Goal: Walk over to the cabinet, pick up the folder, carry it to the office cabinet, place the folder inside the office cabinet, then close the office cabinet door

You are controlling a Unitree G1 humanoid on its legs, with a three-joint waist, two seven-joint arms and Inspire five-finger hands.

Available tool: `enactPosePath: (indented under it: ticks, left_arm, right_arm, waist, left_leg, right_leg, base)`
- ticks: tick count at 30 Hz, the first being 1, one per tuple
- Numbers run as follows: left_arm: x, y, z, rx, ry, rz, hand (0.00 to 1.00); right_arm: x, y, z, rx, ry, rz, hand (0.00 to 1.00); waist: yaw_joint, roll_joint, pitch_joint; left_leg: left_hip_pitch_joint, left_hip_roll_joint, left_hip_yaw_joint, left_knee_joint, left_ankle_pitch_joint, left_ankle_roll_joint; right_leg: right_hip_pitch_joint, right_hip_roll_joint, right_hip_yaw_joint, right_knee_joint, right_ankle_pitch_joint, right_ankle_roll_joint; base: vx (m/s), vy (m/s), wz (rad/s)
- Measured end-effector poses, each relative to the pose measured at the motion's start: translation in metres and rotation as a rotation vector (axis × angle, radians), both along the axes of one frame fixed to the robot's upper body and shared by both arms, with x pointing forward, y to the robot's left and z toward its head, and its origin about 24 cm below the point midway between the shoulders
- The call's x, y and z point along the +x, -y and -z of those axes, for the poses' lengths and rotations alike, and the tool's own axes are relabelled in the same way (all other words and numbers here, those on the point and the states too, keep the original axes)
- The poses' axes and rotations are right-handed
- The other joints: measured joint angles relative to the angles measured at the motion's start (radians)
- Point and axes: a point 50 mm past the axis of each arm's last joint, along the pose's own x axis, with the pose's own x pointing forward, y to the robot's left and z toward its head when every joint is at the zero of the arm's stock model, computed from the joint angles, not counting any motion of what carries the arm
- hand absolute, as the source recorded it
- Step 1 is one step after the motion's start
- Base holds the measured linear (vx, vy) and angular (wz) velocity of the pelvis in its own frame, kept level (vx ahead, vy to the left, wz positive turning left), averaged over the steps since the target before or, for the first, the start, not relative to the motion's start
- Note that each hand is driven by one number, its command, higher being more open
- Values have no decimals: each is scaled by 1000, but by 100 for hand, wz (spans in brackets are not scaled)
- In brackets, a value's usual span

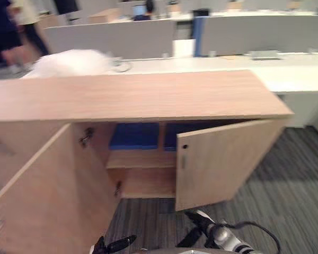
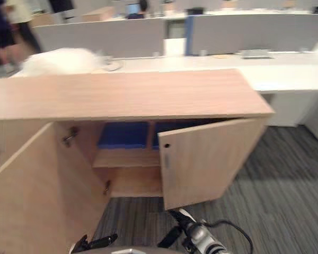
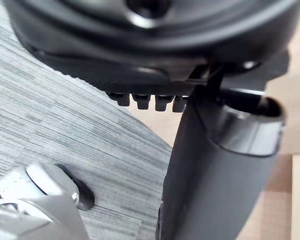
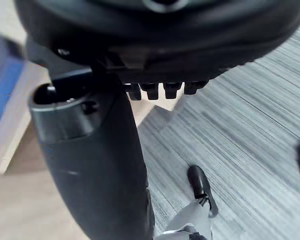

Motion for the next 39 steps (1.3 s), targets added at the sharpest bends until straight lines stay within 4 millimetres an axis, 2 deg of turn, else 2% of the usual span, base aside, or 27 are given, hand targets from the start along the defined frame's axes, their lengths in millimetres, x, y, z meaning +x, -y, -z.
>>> enactPosePath:
  ticks: [1, 2, 3, 4, 5, 6, 7, 8, 12, 13, 15, 16, 17, 18, 19, 20, 21, 22, 23, 24, 25, 26, 27, 28, 29, 33, 39]
  left_arm:
    - [2, -1, -1, 4, 4, 6, 100]
    - [8, -4, -2, 12, 14, 11, 100]
    - [10, -7, -3, 17, 15, 13, 100]
    - [11, -9, -4, 24, 19, 14, 100]
    - [10, -10, -4, 19, 17, 3, 100]
    - [7, -9, -3, 17, 14, -1, 100]
    - [5, -6, -2, 5, 6, -13, 100]
    - [3, -6, -2, 2, 2, -14, 100]
    - [2, -8, -2, -15, 13, -30, 100]
    - [6, -10, -3, -13, 26, -33, 100]
    - [16, -15, -7, 7, 51, -5, 100]
    - [25, -19, -10, 24, 79, 17, 100]
    - [27, -23, -12, 29, 85, 7, 100]
    - [27, -23, -12, 26, 89, -6, 100]
    - [27, -18, -11, 28, 96, 12, 100]
    - [27, -17, -11, 27, 95, 24, 100]
    - [28, -12, -10, 19, 91, 62, 100]
    - [35, -15, -13, 24, 106, 86, 100]
    - [36, -17, -14, 31, 111, 86, 100]
    - [35, -18, -13, 35, 106, 80, 100]
    - [34, -16, -12, 22, 105, 66, 100]
    - [33, -14, -12, 15, 105, 58, 100]
    - [32, -9, -10, -7, 106, 35, 100]
    - [30, -6, -9, -19, 103, 22, 100]
    - [27, 0, -7, -42, 98, 0, 100]
    - [24, 4, -7, -72, 117, -68, 100]
    - [40, 4, -21, -83, 262, -173, 100]
  right_arm:
    - [-7, 5, 2, 5, -20, 89, 100]
    - [-17, 12, 5, 11, -38, 284, 100]
    - [-20, 13, 6, 19, -43, 375, 100]
    - [-25, 12, 8, 21, -61, 422, 100]
    - [-36, 15, 10, 18, -87, 491, 100]
    - [-40, 18, 11, 12, -95, 515, 100]
    - [-44, 23, 11, 1, -95, 553, 100]
    - [-45, 26, 10, -2, -89, 572, 100]
    - [-46, 17, 11, 22, -76, 572, 100]
    - [-44, 15, 11, 29, -69, 576, 100]
    - [-42, 11, 10, 49, -57, 610, 100]
    - [-37, 7, 10, 64, -47, 618, 100]
    - [-31, 8, 8, 70, -27, 627, 100]
    - [-30, 11, 7, 67, -21, 638, 100]
    - [-35, 21, 7, 45, -21, 675, 100]
    - [-36, 23, 7, 41, -20, 679, 100]
    - [-35, 29, 6, 39, -6, 714, 100]
    - [-34, 27, 6, 54, -4, 748, 100]
    - [-35, 22, 7, 70, -15, 766, 100]
    - [-38, 17, 9, 93, -31, 797, 100]
    - [-38, 15, 9, 100, -32, 803, 100]
    - [-38, 14, 9, 106, -30, 806, 100]
    - [-37, 16, 8, 119, -24, 825, 100]
    - [-38, 18, 8, 118, -22, 837, 100]
    - [-41, 20, 9, 113, -23, 857, 100]
    - [-42, 18, 9, 129, -27, 884, 100]
    - [-42, 19, 9, 126, -23, 881, 100]
  waist:
    - [-5, -3, 2]
    - [-16, -28, 14]
    - [-25, -46, 14]
    - [-25, -68, 13]
    - [-26, -66, 12]
    - [-20, -59, 3]
    - [-20, -46, 3]
    - [-21, -42, 5]
    - [-19, -58, 9]
    - [-27, -69, 17]
    - [-37, -92, 37]
    - [-42, -108, 62]
    - [-57, -106, 89]
    - [-64, -100, 95]
    - [-68, -79, 88]
    - [-69, -72, 87]
    - [-75, -36, 87]
    - [-90, -61, 97]
    - [-92, -80, 93]
    - [-94, -103, 79]
    - [-94, -99, 75]
    - [-94, -99, 73]
    - [-95, -93, 73]
    - [-99, -85, 70]
    - [-106, -73, 59]
    - [-114, -70, 59]
    - [-123, -70, 58]
  left_leg:
    - [-21, -9, -42, 11, -1, -3]
    - [-47, -29, -133, 18, 10, -18]
    - [-59, -45, -184, 20, 11, -33]
    - [-64, -60, -210, 20, 12, -47]
    - [-63, -47, -252, 12, 11, -67]
    - [-64, -30, -252, -1, 9, -72]
    - [-73, -5, -241, 9, 16, -102]
    - [-76, 8, -234, 20, 10, -116]
    - [-92, 42, -256, 8, 19, -144]
    - [-114, 47, -228, 11, 34, -152]
    - [-167, 54, 5, 29, 74, -95]
    - [-223, 99, 285, 128, 23, 13]
    - [-292, 185, 537, 341, -67, 54]
    - [-309, 215, 608, 434, -100, 54]
    - [-312, 247, 694, 576, -166, 66]
    - [-308, 248, 704, 586, -181, 67]
    - [-299, 235, 720, 557, -231, 57]
    - [-275, 174, 708, 478, -223, 58]
    - [-258, 137, 707, 418, -196, 63]
    - [-219, 81, 698, 299, -135, 77]
    - [-177, 48, 686, 188, -77, 87]
    - [-154, 33, 678, 132, -48, 89]
    - [-85, -1, 658, -16, 24, 86]
    - [-55, -10, 646, -74, 53, 86]
    - [-28, -22, 626, -139, 84, 82]
    - [-6, -24, 619, -140, 83, 81]
    - [1, -22, 619, -140, 71, 66]
  right_leg:
    - [-6, 26, 74, -25, -8, 14]
    - [-1, 49, 187, -102, -8, 38]
    - [16, 42, 189, -166, 7, 54]
    - [25, 30, 178, -206, 33, 57]
    - [44, 38, 107, -203, 25, 67]
    - [50, 50, 86, -210, 20, 57]
    - [66, 68, 46, -211, 11, 41]
    - [91, 88, 14, -223, 9, 33]
    - [121, 144, -32, -281, 25, 9]
    - [124, 146, -58, -290, 29, 2]
    - [122, 140, -107, -296, 40, -11]
    - [116, 135, -134, -294, 45, -19]
    - [134, 137, -160, -292, 45, -21]
    - [146, 137, -176, -295, 45, -21]
    - [168, 130, -207, -297, 37, -11]
    - [171, 129, -210, -296, 31, -4]
    - [179, 131, -234, -282, 12, 22]
    - [176, 93, -255, -267, -7, 25]
    - [173, 75, -253, -273, 0, 12]
    - [174, 57, -248, -300, 24, -24]
    - [169, 59, -235, -324, 45, -37]
    - [166, 65, -234, -339, 55, -34]
    - [150, 75, -238, -372, 68, -30]
    - [155, 75, -239, -372, 69, -27]
    - [162, 75, -237, -378, 83, -2]
    - [199, 78, -245, -399, 91, 11]
    - [213, 81, -251, -410, 91, 12]
  base:
    - [-39, -130, 213]
    - [-63, -202, 192]
    - [-82, -222, 184]
    - [-118, -244, 153]
    - [-94, -206, 115]
    - [-89, -266, 115]
    - [-43, -250, 81]
    - [-27, -240, 70]
    - [31, -208, 37]
    - [35, -91, 68]
    - [24, -38, 70]
    - [14, -4, 56]
    - [33, -15, 53]
    - [106, 14, 56]
    - [97, 25, 40]
    - [128, 100, 57]
    - [83, 106, 76]
    - [132, 135, 87]
    - [106, 82, 88]
    - [108, 50, 65]
    - [70, 22, 59]
    - [22, -11, 53]
    - [-28, -32, 44]
    - [-24, -36, 55]
    - [7, -9, 35]
    - [14, -6, 9]
    - [0, 0, 0]
